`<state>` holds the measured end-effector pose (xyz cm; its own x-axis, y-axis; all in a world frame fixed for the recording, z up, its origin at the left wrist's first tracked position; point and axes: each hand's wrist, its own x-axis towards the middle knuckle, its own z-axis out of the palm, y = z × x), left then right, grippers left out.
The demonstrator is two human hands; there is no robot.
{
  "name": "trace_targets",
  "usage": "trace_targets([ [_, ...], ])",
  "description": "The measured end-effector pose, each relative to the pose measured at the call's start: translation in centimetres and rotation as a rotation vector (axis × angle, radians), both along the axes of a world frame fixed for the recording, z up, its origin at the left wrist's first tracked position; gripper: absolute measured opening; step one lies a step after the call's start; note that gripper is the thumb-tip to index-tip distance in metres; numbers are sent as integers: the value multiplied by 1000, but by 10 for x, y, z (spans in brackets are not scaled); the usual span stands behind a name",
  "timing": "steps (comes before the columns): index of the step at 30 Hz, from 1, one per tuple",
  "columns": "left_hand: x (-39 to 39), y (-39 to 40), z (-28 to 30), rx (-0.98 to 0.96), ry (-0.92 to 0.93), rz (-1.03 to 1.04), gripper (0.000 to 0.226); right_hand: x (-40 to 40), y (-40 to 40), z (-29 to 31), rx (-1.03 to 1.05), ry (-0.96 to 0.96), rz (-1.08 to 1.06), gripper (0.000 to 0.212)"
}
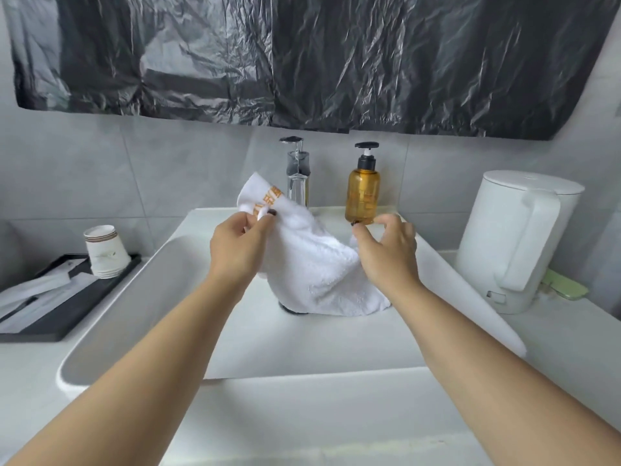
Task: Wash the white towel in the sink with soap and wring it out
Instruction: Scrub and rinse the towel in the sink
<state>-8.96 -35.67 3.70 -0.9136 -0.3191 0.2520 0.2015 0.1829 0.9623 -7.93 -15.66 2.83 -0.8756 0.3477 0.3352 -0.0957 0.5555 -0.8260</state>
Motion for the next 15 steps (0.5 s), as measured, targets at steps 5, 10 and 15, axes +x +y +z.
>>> trace_targets([
  [5,8,0,-2,-9,98,-107,33,13,-11,-2,-9,-125,561,29],
  [10,5,-19,11,258,153,130,39,2,-11,-12,110,-60,536,23],
  [15,5,-20,-5,-153,-38,263,47,7,-8,7,-116,120,547,18],
])
